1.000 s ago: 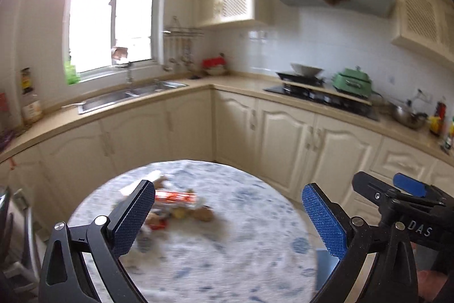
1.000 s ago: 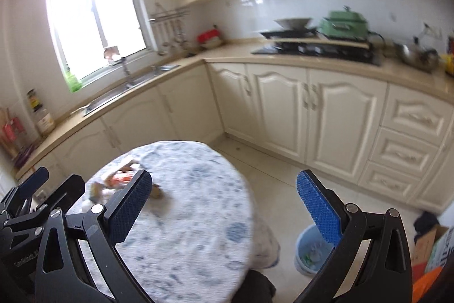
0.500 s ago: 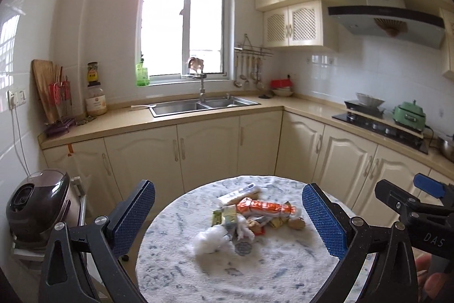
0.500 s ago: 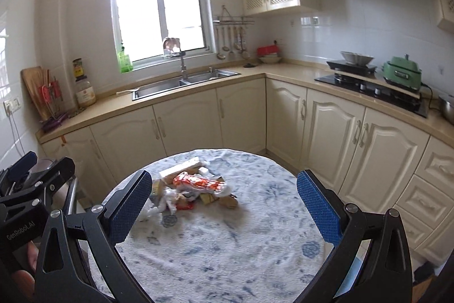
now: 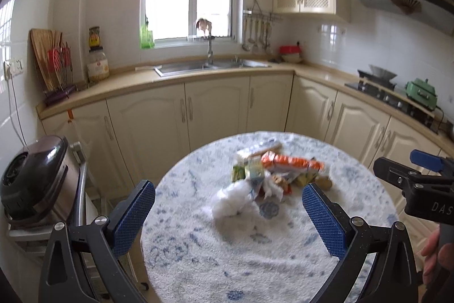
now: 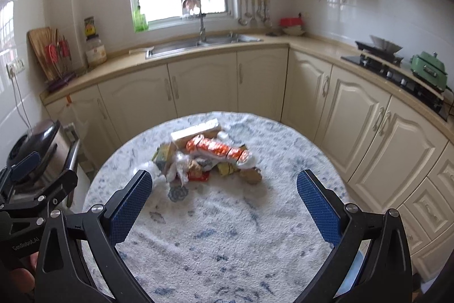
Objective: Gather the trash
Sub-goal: 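Bring both open tools back to the table, then grasp the clear plastic bag with the left tool while the right tool grasps the brown ginger root, then carry the plastic bag and ginger root to the light-blue bin, then open both tools above the bin to drop the items, then bring both open tools back to the trash pile on the table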
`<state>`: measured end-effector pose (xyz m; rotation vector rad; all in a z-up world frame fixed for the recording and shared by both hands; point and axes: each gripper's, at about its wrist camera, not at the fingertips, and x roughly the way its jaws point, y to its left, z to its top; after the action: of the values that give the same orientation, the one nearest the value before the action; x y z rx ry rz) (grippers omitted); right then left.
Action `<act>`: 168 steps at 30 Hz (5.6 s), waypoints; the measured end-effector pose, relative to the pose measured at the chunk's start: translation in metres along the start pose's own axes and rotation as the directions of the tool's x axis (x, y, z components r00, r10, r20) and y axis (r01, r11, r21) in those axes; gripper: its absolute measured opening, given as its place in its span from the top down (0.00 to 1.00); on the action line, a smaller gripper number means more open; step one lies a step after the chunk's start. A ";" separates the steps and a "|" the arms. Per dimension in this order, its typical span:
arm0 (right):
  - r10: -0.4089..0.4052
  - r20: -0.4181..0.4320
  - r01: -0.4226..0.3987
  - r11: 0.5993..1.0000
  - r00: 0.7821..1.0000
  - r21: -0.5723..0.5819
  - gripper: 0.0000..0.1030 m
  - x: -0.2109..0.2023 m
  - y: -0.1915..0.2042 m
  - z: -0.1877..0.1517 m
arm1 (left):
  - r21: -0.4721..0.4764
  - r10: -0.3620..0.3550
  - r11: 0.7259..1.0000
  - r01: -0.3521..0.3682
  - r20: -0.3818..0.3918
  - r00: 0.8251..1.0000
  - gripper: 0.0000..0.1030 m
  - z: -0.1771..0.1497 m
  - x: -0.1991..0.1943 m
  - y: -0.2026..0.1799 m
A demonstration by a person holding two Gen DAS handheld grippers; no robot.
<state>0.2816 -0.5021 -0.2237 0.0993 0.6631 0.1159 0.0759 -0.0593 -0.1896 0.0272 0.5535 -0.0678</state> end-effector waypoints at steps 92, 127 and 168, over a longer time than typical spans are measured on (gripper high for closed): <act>-0.311 -0.238 0.392 0.735 0.920 0.553 0.58 -0.065 -0.414 -0.188 | 0.197 -0.541 0.675 0.711 -0.523 0.659 0.61 0.043 0.135 -0.402; -0.218 -0.438 0.480 0.551 0.872 0.683 0.00 0.000 -0.477 -0.275 | 0.289 -0.340 0.739 0.609 -0.620 0.707 0.08 0.007 0.300 -0.547; 0.040 0.036 -0.046 0.985 0.999 0.169 0.00 -0.022 -0.086 -0.001 | -0.031 -0.160 0.986 0.162 0.042 0.986 0.01 0.045 0.042 -0.070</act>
<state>0.2708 -0.5903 -0.2223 0.2794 0.6376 0.0989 0.1305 -0.1336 -0.1742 -0.0519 0.5171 -0.2161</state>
